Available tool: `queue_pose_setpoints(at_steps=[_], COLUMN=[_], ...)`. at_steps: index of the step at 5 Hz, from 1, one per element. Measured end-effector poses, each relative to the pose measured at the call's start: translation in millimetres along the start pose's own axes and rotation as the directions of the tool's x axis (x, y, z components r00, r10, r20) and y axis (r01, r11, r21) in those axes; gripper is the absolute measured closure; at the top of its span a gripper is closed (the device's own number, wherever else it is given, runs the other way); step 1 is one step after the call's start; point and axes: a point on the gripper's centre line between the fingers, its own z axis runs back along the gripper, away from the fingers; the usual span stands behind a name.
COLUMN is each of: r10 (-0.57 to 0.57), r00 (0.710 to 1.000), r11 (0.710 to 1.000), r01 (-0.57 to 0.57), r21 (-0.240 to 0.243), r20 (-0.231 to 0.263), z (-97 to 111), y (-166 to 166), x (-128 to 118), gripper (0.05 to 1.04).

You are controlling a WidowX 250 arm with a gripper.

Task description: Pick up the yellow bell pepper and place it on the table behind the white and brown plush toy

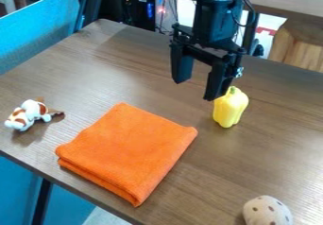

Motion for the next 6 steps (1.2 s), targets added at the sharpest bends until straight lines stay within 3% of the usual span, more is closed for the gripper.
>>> queue_pose_setpoints(at_steps=[2,5,6], r10=[0.013,0.011,-0.003], r00=[0.998,1.0,1.0], r11=[1.0,0.998,1.0], r01=[-0.013,-0.011,0.003], r21=[-0.004,0.056,0.028], r20=[-0.061,-0.004,-0.001], z=[-21,-14,-20], y=[1,12,9], x=[13,45,57], gripper=[0.079,0.079,0.079])
